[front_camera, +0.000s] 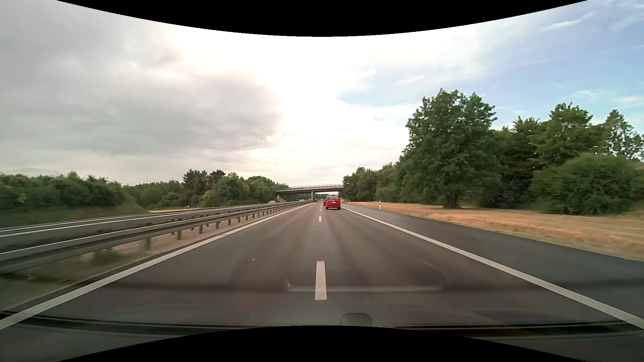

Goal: Follow the waypoints while adhering to traffic rules and regulations

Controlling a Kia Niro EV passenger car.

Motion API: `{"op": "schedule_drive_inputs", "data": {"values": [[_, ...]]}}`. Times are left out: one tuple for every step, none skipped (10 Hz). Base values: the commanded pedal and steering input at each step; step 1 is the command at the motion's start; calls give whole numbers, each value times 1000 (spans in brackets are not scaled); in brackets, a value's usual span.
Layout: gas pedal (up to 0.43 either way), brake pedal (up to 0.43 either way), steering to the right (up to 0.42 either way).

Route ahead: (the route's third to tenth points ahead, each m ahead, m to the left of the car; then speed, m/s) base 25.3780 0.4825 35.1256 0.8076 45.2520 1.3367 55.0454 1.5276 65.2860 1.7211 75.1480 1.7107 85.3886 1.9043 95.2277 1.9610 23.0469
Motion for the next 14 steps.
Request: {"op": "schedule_drive_inputs", "data": {"values": [[268,0,1],[268,0,1],[268,0,0],[240,0,-1],[240,0,-3],[240,0,-4],[197,0,-5],[138,0,-6],[138,0,-6],[138,0,-7],[150,0,-9],[150,0,-9],[150,0,-9],[150,0,-9]]}}
